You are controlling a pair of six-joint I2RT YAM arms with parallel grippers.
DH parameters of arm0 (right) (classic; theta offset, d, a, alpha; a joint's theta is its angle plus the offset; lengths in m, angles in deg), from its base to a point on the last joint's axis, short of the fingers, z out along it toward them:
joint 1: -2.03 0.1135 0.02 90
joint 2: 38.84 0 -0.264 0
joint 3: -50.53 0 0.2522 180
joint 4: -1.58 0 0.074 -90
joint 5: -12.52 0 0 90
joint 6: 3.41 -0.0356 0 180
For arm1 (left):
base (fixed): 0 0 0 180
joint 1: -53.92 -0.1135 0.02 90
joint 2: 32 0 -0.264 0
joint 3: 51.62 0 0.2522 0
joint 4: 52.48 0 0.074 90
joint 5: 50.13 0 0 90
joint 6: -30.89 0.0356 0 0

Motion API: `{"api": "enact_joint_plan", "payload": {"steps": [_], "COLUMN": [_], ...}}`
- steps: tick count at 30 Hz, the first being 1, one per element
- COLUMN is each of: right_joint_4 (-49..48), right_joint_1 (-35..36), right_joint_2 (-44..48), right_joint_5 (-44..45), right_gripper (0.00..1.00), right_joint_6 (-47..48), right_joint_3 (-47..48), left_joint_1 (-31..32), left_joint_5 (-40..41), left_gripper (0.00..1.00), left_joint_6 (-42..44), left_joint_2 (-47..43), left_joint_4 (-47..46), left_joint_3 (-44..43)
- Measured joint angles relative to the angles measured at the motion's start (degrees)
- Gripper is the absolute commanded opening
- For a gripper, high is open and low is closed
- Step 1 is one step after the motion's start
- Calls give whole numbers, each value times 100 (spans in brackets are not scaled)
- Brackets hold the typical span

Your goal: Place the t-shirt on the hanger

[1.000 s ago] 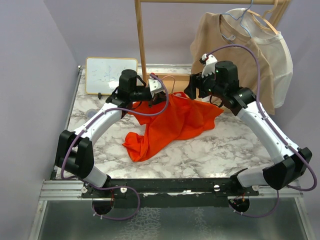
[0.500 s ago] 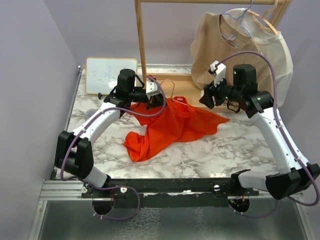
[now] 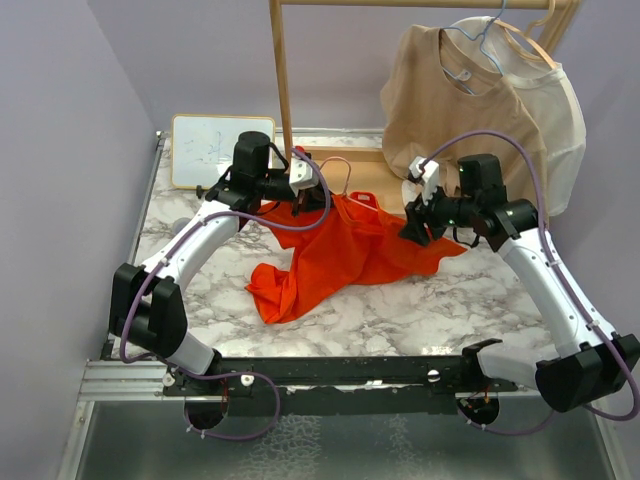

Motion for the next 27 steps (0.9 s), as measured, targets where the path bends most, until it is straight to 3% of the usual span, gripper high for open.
{"api": "enact_joint_plan", "payload": {"steps": [11, 17, 20, 24, 27], "right_joint_4": [-557, -872, -1032, -1093, -1126], "right_joint_1": [-4, -4, -4, 4, 4], "right_joint_2": [-24, -63, -68, -87, -70], "right_joint_5": [-151, -518, -697, -868, -885], "right_gripper": [48, 26, 3, 1, 1], "right_joint_6": [286, 345, 348, 393, 400], "right_joint_3": [-339, -549, -590, -588, -586], "left_joint_1": [0, 0, 0, -24, -44], "left_joint_5": [-55, -90, -120, -125, -125], "left_gripper": [0, 0, 0, 0, 9], "left_joint_6": [-28, -160, -275, -369, -378], "left_joint_2": [2, 4, 9, 50, 66], "left_joint_4": [22, -2, -90, -184, -212], "left_joint_3": [-4, -24, -37, -101, -111]}}
